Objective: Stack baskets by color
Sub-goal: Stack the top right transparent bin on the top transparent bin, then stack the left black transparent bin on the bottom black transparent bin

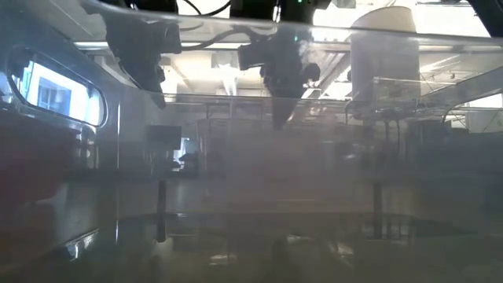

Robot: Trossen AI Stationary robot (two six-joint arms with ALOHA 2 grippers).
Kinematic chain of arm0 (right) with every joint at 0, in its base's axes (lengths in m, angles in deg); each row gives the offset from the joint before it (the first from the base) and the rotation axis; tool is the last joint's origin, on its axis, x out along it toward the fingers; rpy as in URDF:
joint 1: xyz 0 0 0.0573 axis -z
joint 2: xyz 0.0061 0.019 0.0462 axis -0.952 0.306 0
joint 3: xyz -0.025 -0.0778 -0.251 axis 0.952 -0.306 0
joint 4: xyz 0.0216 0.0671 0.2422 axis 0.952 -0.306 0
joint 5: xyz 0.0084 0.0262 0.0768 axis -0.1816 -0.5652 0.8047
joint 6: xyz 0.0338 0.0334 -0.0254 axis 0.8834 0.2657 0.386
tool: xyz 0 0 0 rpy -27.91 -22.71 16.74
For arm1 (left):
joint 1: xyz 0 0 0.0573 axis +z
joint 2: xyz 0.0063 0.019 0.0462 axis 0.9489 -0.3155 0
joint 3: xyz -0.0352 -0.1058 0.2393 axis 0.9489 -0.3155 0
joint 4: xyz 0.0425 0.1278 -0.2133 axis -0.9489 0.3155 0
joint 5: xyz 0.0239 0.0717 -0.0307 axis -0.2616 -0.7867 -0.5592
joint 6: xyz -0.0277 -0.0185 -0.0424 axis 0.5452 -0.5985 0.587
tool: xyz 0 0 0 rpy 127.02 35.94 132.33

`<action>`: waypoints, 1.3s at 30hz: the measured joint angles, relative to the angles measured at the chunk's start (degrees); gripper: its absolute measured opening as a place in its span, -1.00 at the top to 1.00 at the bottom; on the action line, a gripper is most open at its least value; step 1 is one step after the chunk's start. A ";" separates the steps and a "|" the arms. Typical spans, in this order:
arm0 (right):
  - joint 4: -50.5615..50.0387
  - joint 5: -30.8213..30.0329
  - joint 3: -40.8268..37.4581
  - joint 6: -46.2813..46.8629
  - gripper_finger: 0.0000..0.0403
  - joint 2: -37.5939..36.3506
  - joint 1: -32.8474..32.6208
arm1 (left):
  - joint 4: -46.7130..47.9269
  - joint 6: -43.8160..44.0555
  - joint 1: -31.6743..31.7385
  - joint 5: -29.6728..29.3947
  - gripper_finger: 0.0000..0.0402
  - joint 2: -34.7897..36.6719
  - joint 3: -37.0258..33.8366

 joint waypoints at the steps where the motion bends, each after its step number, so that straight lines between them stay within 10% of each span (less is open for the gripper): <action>1: 0.30 -0.34 0.00 0.17 0.71 0.00 0.04 | 0.02 0.03 0.00 0.00 0.32 0.00 0.00; 11: -4.97 -5.95 5.59 3.09 0.26 0.00 0.06 | 0.17 0.48 0.00 0.02 0.32 0.00 0.00; 39: -28.24 -13.99 21.33 10.54 0.24 -4.25 0.50 | 7.40 -2.00 3.05 -13.73 0.32 0.00 0.00</action>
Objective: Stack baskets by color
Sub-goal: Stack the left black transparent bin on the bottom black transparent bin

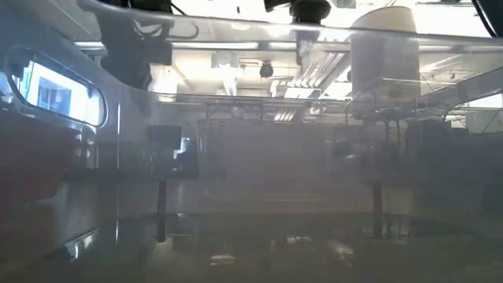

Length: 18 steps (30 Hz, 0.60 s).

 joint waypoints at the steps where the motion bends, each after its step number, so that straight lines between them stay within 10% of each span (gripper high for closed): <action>1: -0.15 -0.39 0.00 -0.01 0.24 -0.55 0.10 | 0.02 -0.02 0.70 0.01 0.32 0.00 0.00; 18: -1.12 -0.60 0.00 -0.38 0.24 -6.03 6.29 | 1.21 -9.06 10.22 0.24 0.32 -6.78 0.00</action>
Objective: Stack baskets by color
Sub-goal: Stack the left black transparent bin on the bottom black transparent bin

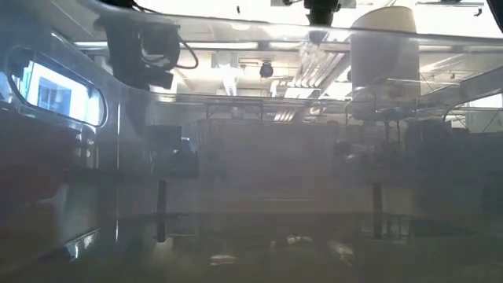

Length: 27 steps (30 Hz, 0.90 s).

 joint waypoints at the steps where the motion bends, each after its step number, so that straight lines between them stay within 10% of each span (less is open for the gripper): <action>1: -0.02 0.18 0.00 -0.09 0.24 0.03 0.38 | 0.50 -0.39 0.17 -0.04 0.32 -0.37 0.00; 27: 0.01 2.70 -0.02 -1.14 0.24 0.05 2.82 | 2.10 1.02 4.80 3.43 0.56 -11.29 -0.02</action>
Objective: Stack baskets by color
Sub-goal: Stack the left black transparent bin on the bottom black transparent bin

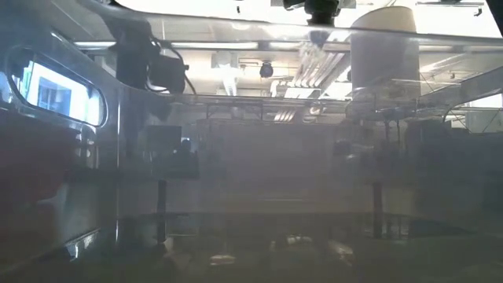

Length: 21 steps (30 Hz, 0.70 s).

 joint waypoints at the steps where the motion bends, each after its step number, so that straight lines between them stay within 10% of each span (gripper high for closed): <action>1: 0.09 0.00 0.00 -0.01 0.24 0.00 0.00 | 0.00 0.40 -0.01 0.75 0.64 -0.12 0.00; 6: 1.02 -0.22 0.00 0.15 0.24 0.00 -0.02 | -0.20 2.16 -0.15 1.93 0.97 -0.14 0.00; 21: 1.50 -2.99 -0.02 7.85 0.24 0.02 -0.02 | 2.26 6.08 -5.04 2.02 1.00 3.13 1.30</action>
